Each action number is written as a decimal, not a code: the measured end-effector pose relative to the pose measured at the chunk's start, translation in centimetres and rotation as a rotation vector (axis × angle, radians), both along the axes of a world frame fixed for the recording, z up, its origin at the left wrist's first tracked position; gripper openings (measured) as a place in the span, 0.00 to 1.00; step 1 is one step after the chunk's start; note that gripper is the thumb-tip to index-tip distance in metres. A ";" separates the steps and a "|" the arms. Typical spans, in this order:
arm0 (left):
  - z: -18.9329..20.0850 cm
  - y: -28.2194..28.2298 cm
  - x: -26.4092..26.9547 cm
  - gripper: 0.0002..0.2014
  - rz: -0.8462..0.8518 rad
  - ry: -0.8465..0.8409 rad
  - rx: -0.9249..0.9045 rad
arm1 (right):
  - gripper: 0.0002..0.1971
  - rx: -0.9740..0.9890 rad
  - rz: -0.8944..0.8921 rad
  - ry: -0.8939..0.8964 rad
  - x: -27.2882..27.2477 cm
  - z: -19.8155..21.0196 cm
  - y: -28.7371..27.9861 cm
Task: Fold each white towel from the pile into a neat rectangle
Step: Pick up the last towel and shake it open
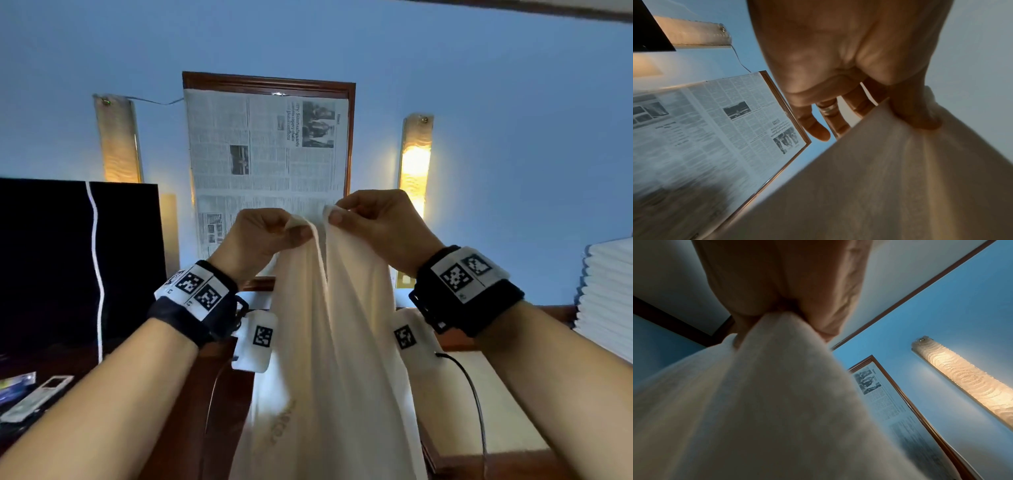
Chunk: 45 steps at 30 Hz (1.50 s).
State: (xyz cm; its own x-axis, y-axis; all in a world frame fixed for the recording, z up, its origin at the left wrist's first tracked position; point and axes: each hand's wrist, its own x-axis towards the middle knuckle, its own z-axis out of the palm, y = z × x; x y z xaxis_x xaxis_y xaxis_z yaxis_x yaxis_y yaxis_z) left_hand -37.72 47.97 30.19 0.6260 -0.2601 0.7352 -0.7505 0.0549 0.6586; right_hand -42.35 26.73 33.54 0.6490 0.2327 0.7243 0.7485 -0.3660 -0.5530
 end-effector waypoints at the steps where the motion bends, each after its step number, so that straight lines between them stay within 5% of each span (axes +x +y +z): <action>1: 0.4 -0.1 0.0 0.02 -0.023 0.001 -0.007 | 0.06 0.005 0.011 0.003 -0.1 0.3 0.2; 12: 2.4 -2.1 1.1 0.22 -0.172 -0.001 -0.018 | 0.07 0.027 0.050 0.012 -0.1 1.3 -0.3; 17: 2.8 -2.2 1.2 0.21 -0.180 0.002 -0.006 | 0.10 0.053 0.081 0.022 0.2 1.3 0.1; 22: 3.3 -1.6 2.2 0.30 -0.113 -0.026 -0.011 | 0.09 0.028 0.207 0.188 0.3 1.2 0.6; 29: 3.0 -0.8 2.7 0.17 -0.003 -0.024 0.144 | 0.16 0.128 0.487 0.459 1.4 -1.3 1.3; 37: 0.2 -0.1 2.6 0.16 0.105 0.022 0.239 | 0.07 0.183 0.370 0.416 2.1 -3.3 1.5; 42: -3.6 -1.8 0.5 0.24 -0.097 0.436 0.058 | 0.11 0.143 0.116 0.268 3.2 -3.6 1.2; 45: -4.5 -3.7 -0.6 0.12 -0.019 0.367 -0.004 | 0.15 0.038 0.001 0.140 3.7 -3.4 1.2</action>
State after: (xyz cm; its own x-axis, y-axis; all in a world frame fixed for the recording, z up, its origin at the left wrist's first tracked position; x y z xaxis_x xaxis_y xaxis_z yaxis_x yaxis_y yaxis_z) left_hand -38.34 44.27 25.70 0.8433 -0.2713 0.4640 -0.4636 0.0698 0.8833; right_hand -38.68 27.90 30.11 0.7444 0.2076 0.6346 0.6630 -0.3425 -0.6657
